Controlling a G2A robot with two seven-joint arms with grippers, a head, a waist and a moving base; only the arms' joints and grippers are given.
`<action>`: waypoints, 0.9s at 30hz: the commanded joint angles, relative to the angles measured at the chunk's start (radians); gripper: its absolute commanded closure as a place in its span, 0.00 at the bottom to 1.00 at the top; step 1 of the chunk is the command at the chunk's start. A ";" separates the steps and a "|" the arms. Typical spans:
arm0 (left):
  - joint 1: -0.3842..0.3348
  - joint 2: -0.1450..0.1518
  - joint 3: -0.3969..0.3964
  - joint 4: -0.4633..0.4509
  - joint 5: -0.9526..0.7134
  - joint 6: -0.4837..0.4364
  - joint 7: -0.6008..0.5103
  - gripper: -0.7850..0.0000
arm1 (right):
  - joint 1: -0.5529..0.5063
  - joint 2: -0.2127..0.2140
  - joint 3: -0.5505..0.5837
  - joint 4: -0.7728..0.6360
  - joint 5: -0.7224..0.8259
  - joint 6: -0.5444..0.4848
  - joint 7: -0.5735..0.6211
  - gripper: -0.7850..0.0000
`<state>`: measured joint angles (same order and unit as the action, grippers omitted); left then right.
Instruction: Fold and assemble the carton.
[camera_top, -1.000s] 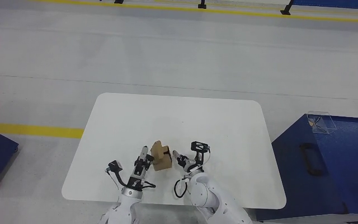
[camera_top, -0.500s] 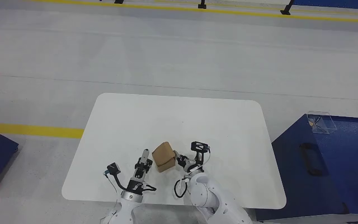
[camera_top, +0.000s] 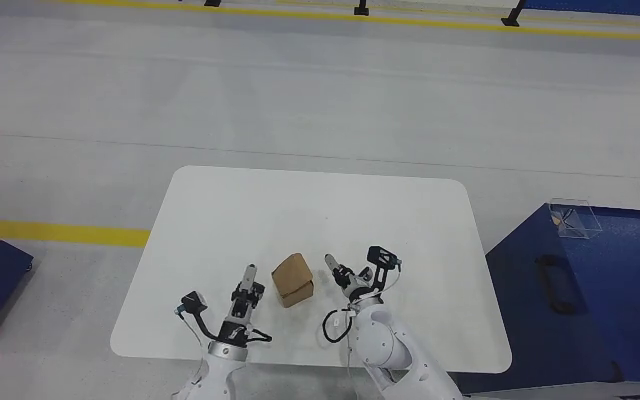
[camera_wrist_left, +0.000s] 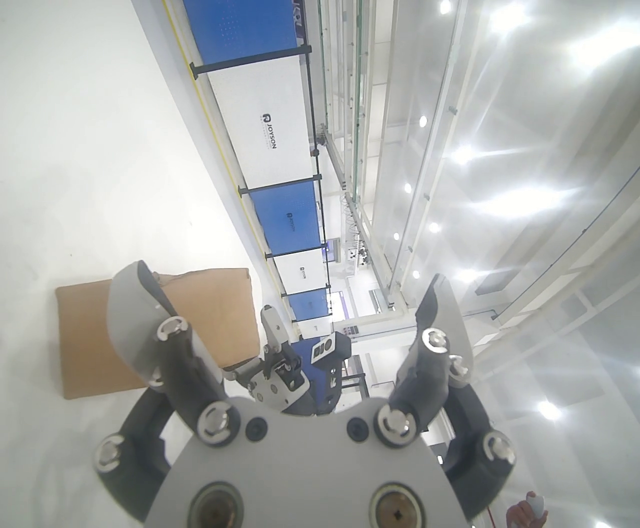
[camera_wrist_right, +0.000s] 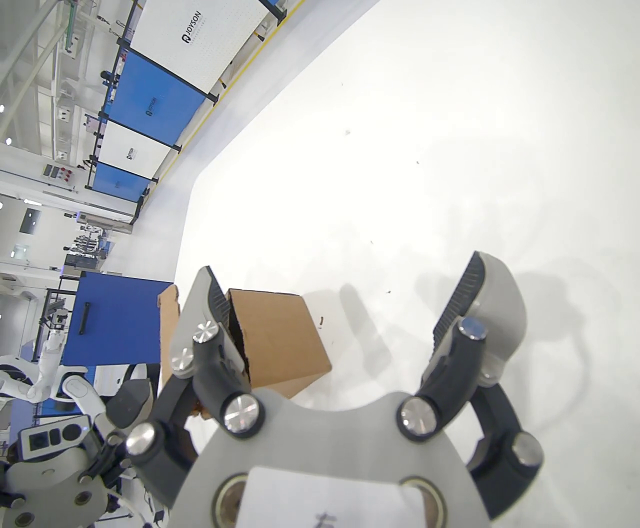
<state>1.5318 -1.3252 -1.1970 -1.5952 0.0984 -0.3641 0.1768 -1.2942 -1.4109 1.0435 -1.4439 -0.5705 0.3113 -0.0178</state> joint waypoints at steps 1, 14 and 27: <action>-0.024 0.007 -0.014 -0.047 0.088 0.243 -0.098 0.00 | -0.004 0.001 0.002 -0.008 -0.015 0.001 0.007 0.00; -0.144 0.028 -0.054 -0.125 0.105 0.802 -0.595 0.29 | 0.017 -0.019 -0.042 0.016 -0.048 0.035 0.007 0.00; -0.191 0.014 -0.008 -0.022 0.049 0.747 -0.552 0.33 | 0.060 -0.046 -0.095 0.054 -0.084 0.070 -0.001 0.00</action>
<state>1.3391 -1.3109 -1.2030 -1.6197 0.1552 0.3920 -0.3761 -1.2371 -1.4550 0.9529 -1.3945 -0.6509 0.3776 -0.0203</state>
